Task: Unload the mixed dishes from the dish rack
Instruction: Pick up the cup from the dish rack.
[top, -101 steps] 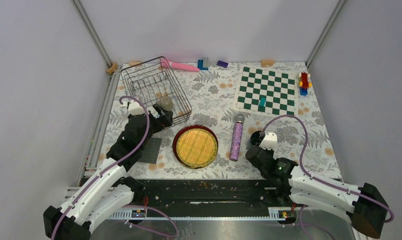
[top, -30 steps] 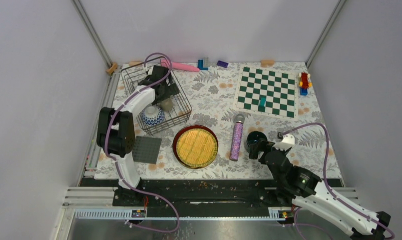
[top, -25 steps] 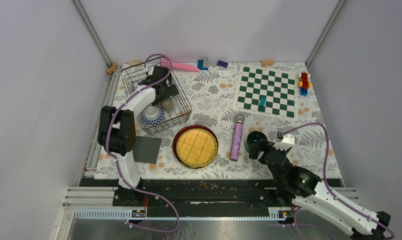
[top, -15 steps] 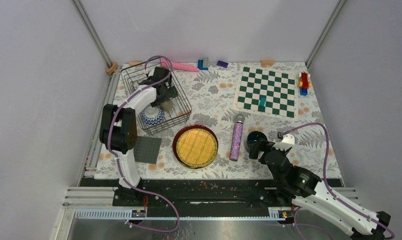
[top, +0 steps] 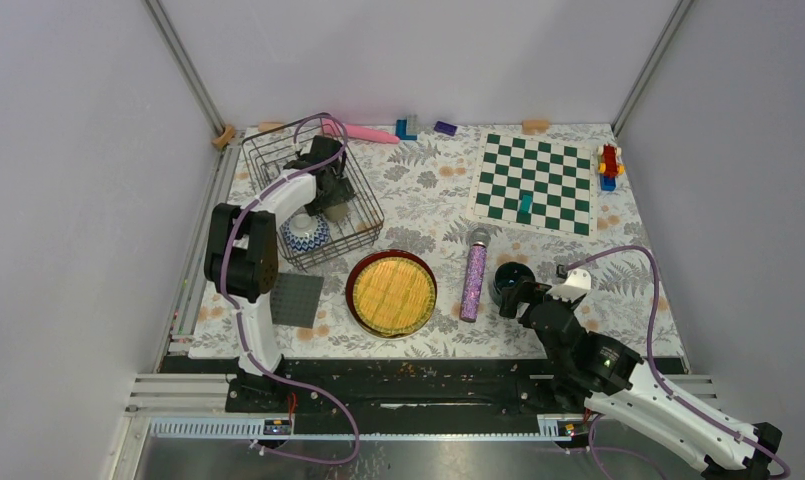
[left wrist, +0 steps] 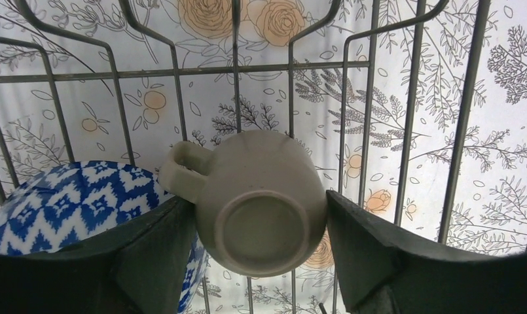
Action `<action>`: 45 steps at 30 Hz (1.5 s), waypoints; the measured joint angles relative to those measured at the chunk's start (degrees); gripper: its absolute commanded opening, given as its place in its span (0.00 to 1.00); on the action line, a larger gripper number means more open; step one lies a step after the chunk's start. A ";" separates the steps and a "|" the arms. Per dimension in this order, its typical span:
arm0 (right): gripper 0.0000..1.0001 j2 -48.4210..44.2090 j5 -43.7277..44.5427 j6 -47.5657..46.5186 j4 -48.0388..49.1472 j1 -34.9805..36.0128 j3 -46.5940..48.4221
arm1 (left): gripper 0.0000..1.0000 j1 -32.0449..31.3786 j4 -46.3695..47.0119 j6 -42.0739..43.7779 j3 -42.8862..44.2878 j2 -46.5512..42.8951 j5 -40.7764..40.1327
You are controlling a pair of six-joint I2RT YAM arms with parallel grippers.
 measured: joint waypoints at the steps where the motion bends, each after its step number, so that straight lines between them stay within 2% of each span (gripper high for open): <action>1: 1.00 0.00 0.02 0.00 0.00 0.00 -0.07 | 0.65 0.00 -0.04 0.00 0.02 0.09 0.15; 11: 1.00 0.00 0.24 0.00 0.00 0.00 -0.17 | 0.32 0.00 -0.20 0.31 0.02 0.15 0.83; 17: 1.00 0.00 0.22 -0.02 0.00 0.00 -0.17 | 0.22 0.00 -0.74 0.31 -0.63 -1.36 1.55; 23: 1.00 -0.85 0.17 -0.07 0.00 0.00 -0.17 | 0.16 0.00 0.85 0.55 -6.32 -11.43 2.82; 27: 0.99 -1.81 0.00 -0.24 0.02 0.00 -0.17 | 0.10 0.02 4.13 1.68 -10.29 -20.22 6.69; 31: 1.00 -3.39 -1.62 -1.44 0.92 0.00 -0.17 | 0.00 0.26 11.47 3.17 -15.56 -28.00 16.74; 37: 1.00 -5.64 -7.26 -4.63 8.28 0.00 -1.25 | 0.00 -0.83 27.10 2.80 -25.31 -33.27 39.69; 45: 1.00 -5.64 -15.80 -7.93 16.83 0.00 -1.46 | 0.00 -10.49 43.85 5.35 -30.16 -33.51 66.18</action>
